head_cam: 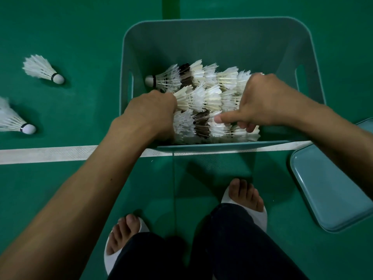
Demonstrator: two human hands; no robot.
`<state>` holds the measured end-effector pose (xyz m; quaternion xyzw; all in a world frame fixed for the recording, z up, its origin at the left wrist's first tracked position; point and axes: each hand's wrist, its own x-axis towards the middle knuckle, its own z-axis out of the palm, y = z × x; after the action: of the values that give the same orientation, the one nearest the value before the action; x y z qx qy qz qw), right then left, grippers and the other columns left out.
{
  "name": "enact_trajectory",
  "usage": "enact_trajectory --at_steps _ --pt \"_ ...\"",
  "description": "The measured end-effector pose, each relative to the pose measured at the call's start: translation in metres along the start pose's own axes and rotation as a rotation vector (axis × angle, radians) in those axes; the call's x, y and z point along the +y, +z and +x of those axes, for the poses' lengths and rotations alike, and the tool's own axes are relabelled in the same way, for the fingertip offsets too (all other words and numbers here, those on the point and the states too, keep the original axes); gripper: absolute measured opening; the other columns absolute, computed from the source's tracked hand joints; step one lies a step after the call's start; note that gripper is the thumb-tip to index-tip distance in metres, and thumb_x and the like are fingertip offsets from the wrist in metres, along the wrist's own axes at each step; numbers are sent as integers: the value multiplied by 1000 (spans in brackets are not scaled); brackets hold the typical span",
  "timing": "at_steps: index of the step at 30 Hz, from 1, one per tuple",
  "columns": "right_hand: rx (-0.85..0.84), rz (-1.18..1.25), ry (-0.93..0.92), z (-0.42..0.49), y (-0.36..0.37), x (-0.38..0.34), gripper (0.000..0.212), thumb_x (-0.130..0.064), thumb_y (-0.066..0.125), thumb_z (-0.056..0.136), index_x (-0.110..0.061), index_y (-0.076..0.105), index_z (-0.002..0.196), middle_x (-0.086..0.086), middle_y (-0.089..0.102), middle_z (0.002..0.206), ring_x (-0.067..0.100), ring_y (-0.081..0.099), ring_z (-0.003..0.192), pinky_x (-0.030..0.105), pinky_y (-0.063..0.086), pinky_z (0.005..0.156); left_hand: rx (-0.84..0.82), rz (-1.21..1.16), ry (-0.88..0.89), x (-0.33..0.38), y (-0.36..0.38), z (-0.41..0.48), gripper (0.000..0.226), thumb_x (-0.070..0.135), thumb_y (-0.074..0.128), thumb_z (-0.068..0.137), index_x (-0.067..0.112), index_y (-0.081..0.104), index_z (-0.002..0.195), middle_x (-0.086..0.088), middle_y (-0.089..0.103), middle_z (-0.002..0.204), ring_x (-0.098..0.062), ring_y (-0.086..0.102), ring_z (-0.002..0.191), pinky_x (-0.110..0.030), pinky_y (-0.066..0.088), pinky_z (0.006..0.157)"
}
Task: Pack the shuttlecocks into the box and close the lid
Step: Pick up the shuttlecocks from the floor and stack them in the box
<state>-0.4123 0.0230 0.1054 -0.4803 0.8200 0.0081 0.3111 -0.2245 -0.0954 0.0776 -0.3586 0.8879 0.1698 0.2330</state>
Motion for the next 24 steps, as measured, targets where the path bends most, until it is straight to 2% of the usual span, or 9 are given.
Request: enact_trajectory --at_steps 3,6,9,14,16,18,20,21,24 --pt "-32 128 8 -11 -19 3 58 -68 70 78 -13 79 62 0 72 54 3 70 52 27 55 70 -1 -30 26 1 -9 -9 40 26 85 73 20 63 106 -7 65 107 -30 64 95 -43 57 82" --pt "58 252 19 -16 -30 3 53 -58 67 89 -10 80 68 5 75 60 8 74 58 34 60 79 59 -94 80 5 -26 -23 47 12 77 78 22 65 122 -8 69 118 -29 65 104 -46 57 93" --pt "172 338 -1 -18 -38 -9 46 -47 69 93 -9 79 69 7 77 65 13 76 60 42 62 83 263 -181 136 -3 -40 -41 46 12 72 78 28 66 120 0 72 112 -24 66 93 -45 58 86" --pt "406 511 -165 -25 -34 -62 33 -30 66 93 -11 77 69 7 77 70 15 76 60 41 65 73 737 -483 151 -42 -41 -79 15 22 66 84 25 70 98 14 72 93 -13 67 73 -36 56 75" --pt "467 576 -245 -29 -28 -93 30 -28 66 91 -14 77 68 5 76 68 16 75 62 37 64 71 899 -657 86 -59 -32 -86 11 17 65 86 17 71 95 13 71 89 -13 65 67 -29 54 69" --pt "505 602 -318 -33 -17 -129 28 -28 67 90 -14 76 67 0 73 63 12 71 60 29 58 64 991 -801 -36 -78 -15 -91 8 13 65 86 14 71 92 12 70 86 -13 63 67 -19 48 63" --pt "512 534 -387 -35 1 -171 25 -31 68 88 -17 76 70 -9 70 62 3 64 56 22 49 61 995 -874 -167 -103 10 -92 8 12 66 86 16 70 92 11 71 87 -12 62 68 -22 50 65" --pt "500 458 -410 -35 13 -192 25 -36 67 87 -19 75 72 -10 70 65 3 63 58 23 50 62 974 -877 -228 -118 24 -93 9 13 66 86 18 70 93 10 71 90 -10 62 68 -25 52 69" --pt "398 92 -393 -23 56 -252 31 -48 62 86 -18 66 82 2 72 83 29 68 81 34 51 67 868 -816 -429 -171 64 -94 17 19 69 83 20 68 101 3 69 105 -8 64 74 -35 54 78"
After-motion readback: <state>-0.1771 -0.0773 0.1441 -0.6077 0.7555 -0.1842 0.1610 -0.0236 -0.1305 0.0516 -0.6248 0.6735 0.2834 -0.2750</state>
